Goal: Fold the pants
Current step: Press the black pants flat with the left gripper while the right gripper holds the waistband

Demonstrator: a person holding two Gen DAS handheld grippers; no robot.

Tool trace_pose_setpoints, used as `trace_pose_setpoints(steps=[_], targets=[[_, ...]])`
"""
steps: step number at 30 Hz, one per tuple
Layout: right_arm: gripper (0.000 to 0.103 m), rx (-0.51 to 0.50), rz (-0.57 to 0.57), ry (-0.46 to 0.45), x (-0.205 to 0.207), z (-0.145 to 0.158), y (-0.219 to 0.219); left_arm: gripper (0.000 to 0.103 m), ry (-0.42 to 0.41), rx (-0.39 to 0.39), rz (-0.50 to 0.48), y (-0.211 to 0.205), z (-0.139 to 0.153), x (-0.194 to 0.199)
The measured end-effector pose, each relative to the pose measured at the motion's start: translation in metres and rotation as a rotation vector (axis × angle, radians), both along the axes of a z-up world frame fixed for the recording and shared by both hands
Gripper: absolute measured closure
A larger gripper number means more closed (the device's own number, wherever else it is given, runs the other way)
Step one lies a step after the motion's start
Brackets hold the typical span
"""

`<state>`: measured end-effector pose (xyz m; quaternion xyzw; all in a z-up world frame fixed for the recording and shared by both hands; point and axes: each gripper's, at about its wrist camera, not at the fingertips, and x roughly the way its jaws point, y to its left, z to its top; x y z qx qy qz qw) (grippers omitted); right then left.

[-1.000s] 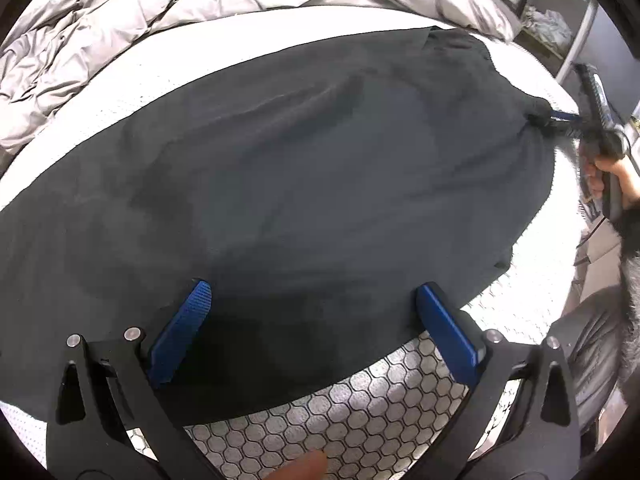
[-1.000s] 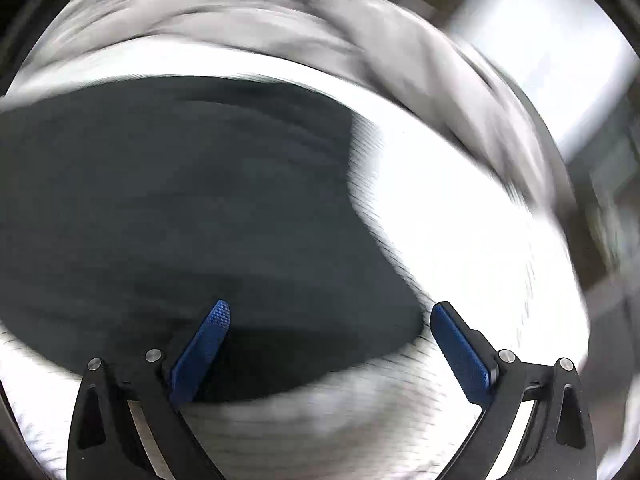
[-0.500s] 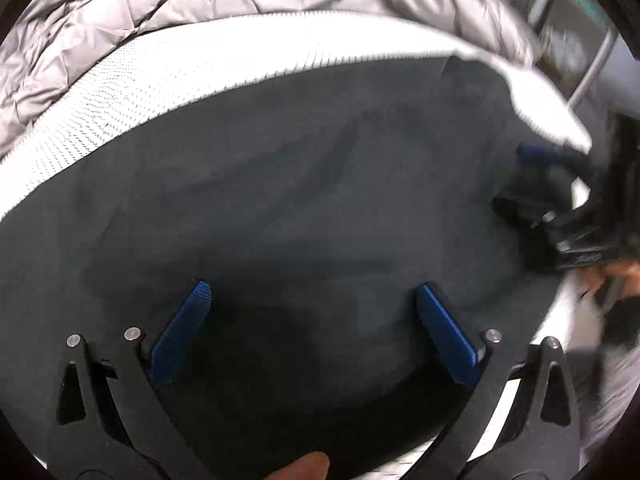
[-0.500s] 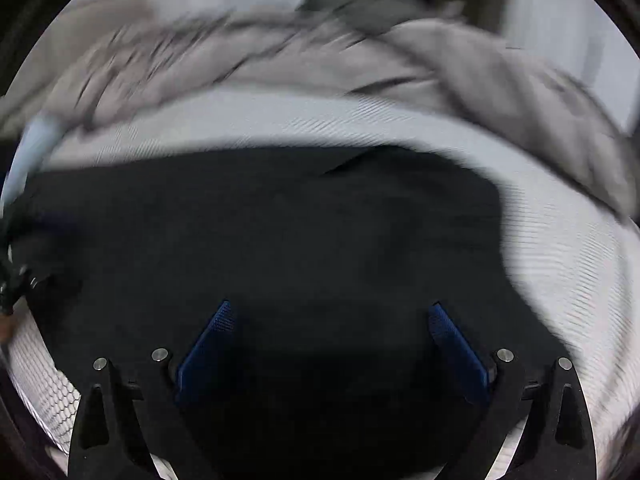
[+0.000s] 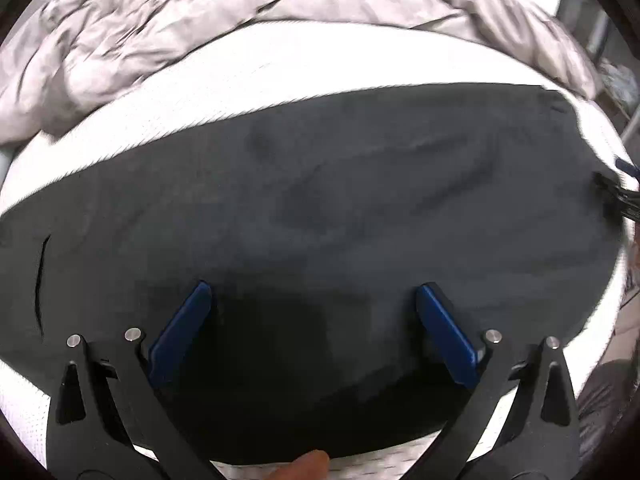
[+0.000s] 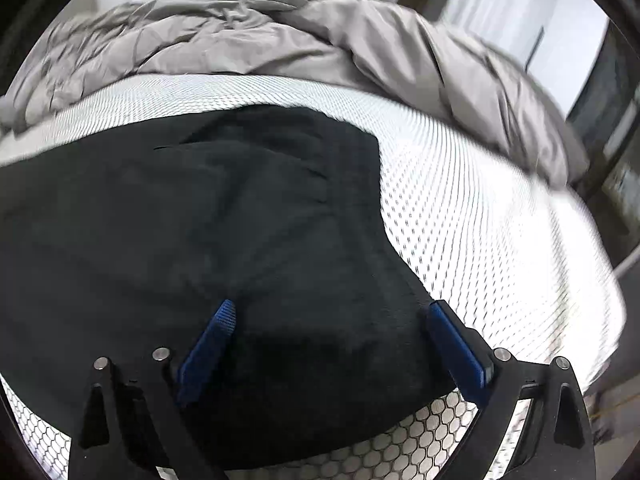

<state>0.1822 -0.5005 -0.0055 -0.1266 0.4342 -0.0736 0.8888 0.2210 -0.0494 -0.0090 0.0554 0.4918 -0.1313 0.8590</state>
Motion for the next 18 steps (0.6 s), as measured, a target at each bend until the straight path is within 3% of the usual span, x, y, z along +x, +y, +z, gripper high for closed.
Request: trace_pose_setpoints(steps=[2, 4, 7, 9, 10, 13, 16, 18], targets=[[0.005, -0.008, 0.036, -0.033, 0.005, 0.010, 0.019, 0.001, -0.021, -0.029, -0.052, -0.027, 0.009, 0.004], [0.005, 0.078, 0.086, -0.048, 0.017, 0.020, 0.044, 0.001, -0.021, -0.034, -0.105, -0.065, 0.009, 0.016], [0.005, 0.160, 0.188, 0.001, 0.039, 0.015, 0.088, 0.001, 0.002, 0.022, -0.142, -0.105, -0.005, 0.036], [0.005, 0.126, 0.278, 0.048, 0.051, 0.001, 0.128, 0.001, 0.023, 0.055, -0.132, -0.111, -0.016, 0.044], [0.005, 0.106, 0.330, 0.085, 0.054, -0.011, 0.146, 0.000, 0.040, 0.035, -0.122, -0.106, -0.019, 0.047], [0.005, 0.070, 0.363, 0.106, 0.047, -0.022, 0.150, 0.000, 0.034, 0.018, -0.074, -0.079, -0.018, 0.049], [0.005, 0.016, 0.223, 0.069, 0.057, -0.016, 0.104, 0.000, 0.040, 0.000, -0.002, -0.039, -0.024, 0.050], [0.004, -0.080, 0.006, 0.034, 0.067, -0.015, 0.045, 0.000, 0.040, -0.018, 0.038, -0.021, -0.024, 0.051]])
